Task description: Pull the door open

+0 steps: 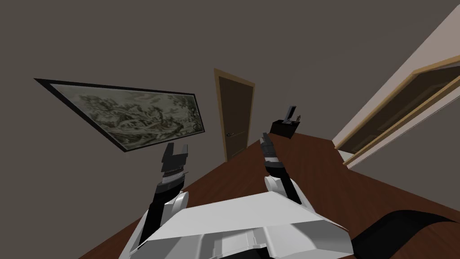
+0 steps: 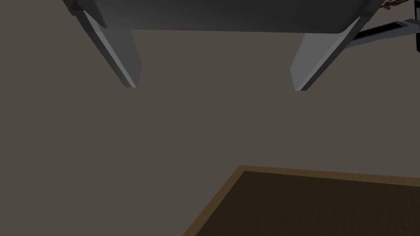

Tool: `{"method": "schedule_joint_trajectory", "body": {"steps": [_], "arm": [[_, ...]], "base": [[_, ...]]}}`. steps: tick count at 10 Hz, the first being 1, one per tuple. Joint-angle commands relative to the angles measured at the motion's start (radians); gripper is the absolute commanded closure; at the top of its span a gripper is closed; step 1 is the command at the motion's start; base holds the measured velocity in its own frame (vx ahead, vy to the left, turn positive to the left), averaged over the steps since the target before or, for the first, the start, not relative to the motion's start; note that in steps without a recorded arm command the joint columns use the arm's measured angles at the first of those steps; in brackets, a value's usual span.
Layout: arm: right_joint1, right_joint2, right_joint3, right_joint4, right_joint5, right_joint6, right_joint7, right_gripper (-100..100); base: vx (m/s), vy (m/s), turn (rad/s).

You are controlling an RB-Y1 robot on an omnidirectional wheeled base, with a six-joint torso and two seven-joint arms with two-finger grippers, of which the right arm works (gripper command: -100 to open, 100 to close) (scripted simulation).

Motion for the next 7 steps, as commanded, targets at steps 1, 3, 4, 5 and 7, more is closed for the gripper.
{"method": "schedule_joint_trajectory", "body": {"steps": [1,3,4,5,7], "arm": [[-0.013,-0.006,0.000,0.030,-0.002,-0.006,-0.005,-100],[-0.034,-0.015,-0.001,0.080,-0.005,-0.016,-0.012,-100],[-0.047,-0.020,-0.001,0.109,-0.006,-0.022,-0.016,-100],[-0.063,-0.026,-0.002,0.138,-0.009,-0.029,-0.022,-100],[-0.097,-0.039,-0.002,0.205,-0.013,-0.044,-0.033,-100]], "base": [[0.026,-0.018,0.051],[0.059,-0.022,0.082],[0.071,-0.024,0.081],[0.075,-0.024,0.086],[0.078,-0.038,0.120]]}}
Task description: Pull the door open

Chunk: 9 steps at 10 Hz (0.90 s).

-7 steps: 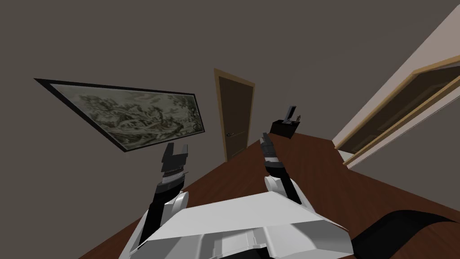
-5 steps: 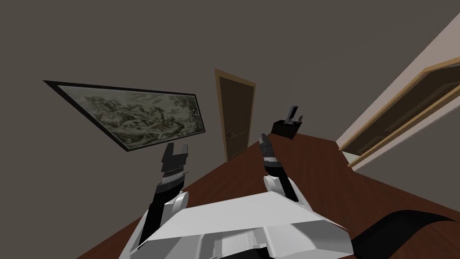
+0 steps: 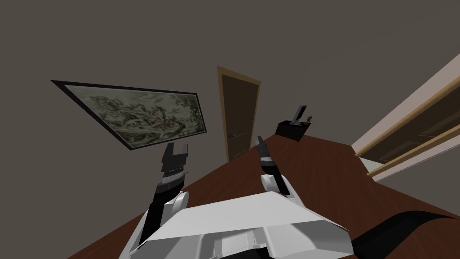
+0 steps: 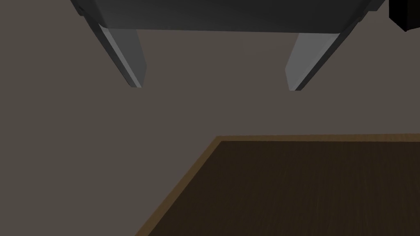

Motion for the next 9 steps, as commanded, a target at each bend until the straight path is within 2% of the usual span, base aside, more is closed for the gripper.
{"method": "schedule_joint_trajectory", "body": {"steps": [1,3,4,5,6,7,8,9], "arm": [[-0.013,-0.006,-0.003,0.042,-0.003,-0.005,-0.006,-100],[-0.053,-0.021,-0.004,0.112,-0.008,-0.023,-0.020,-100],[-0.053,-0.021,-0.004,0.136,-0.008,-0.023,-0.020,-100],[-0.075,-0.029,-0.004,0.166,-0.011,-0.033,-0.028,-100],[-0.075,-0.029,-0.004,0.188,-0.011,-0.033,-0.028,-100],[-0.098,-0.037,-0.005,0.224,-0.015,-0.044,-0.036,-100],[-0.098,-0.037,-0.005,0.240,-0.015,-0.044,-0.036,-100],[-0.122,-0.045,-0.005,0.278,-0.018,-0.055,-0.044,-100]], "base": [[0.053,-0.028,0.037],[0.064,-0.025,0.111],[0.061,-0.025,0.046],[0.054,-0.023,0.071],[0.039,-0.026,0.057],[0.046,-0.025,0.110],[0.040,-0.026,0.051],[0.041,-0.036,0.096]]}}
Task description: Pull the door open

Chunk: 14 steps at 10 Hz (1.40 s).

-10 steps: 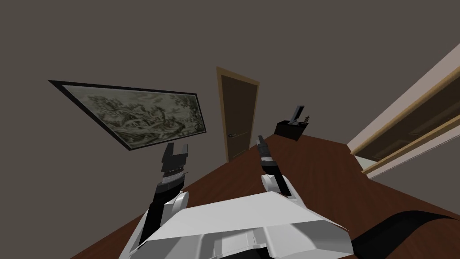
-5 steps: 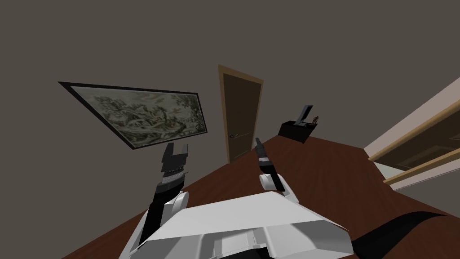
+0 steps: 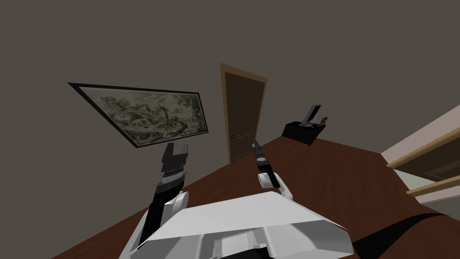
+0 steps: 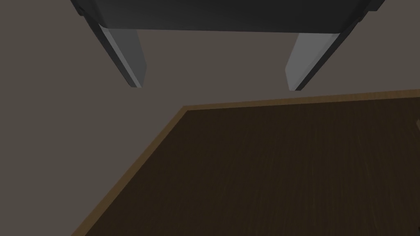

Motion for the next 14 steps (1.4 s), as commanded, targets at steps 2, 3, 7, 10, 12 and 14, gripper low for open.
{"method": "schedule_joint_trajectory", "body": {"steps": [2,3,7,10,12,14], "arm": [[-0.039,-0.013,-0.002,0.074,-0.006,-0.019,-0.014,-100],[-0.039,-0.013,-0.002,0.099,-0.006,-0.019,-0.014,-100],[-0.091,-0.030,-0.003,0.215,-0.013,-0.043,-0.032,-100],[-0.145,-0.047,-0.005,0.306,-0.020,-0.067,-0.050,-100],[-0.172,-0.055,-0.005,0.365,-0.024,-0.080,-0.060,-100],[-0.200,-0.064,-0.006,0.417,-0.027,-0.092,-0.069,-100]], "base": [[0.046,-0.034,0.080],[0.045,-0.031,0.066],[0.046,-0.030,0.081],[0.044,-0.036,0.095],[0.044,-0.038,0.101],[0.041,-0.041,0.081]]}}
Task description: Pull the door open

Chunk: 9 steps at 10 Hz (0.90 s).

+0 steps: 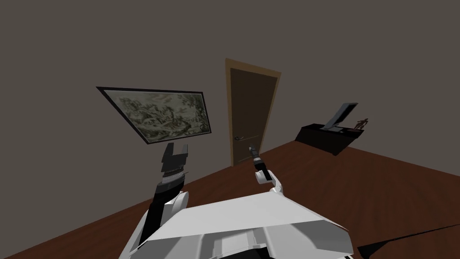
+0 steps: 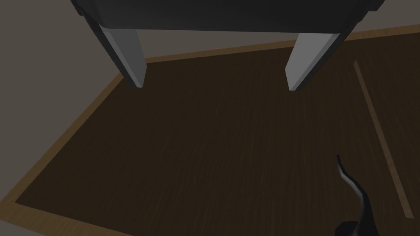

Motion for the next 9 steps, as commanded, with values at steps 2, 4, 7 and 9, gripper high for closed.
{"method": "schedule_joint_trajectory", "body": {"steps": [2,4,7,9], "arm": [[-0.038,-0.010,0.000,0.084,-0.005,-0.025,-0.013,-100],[-0.038,-0.010,0.000,0.115,-0.005,-0.025,-0.013,-100],[-0.092,-0.026,-0.001,0.212,-0.012,-0.050,-0.032,-100],[-0.119,-0.034,-0.002,0.274,-0.016,-0.062,-0.041,-100]], "base": [[0.042,-0.038,0.092],[0.030,-0.023,0.028],[0.030,-0.037,0.106],[0.044,-0.037,0.078]]}}
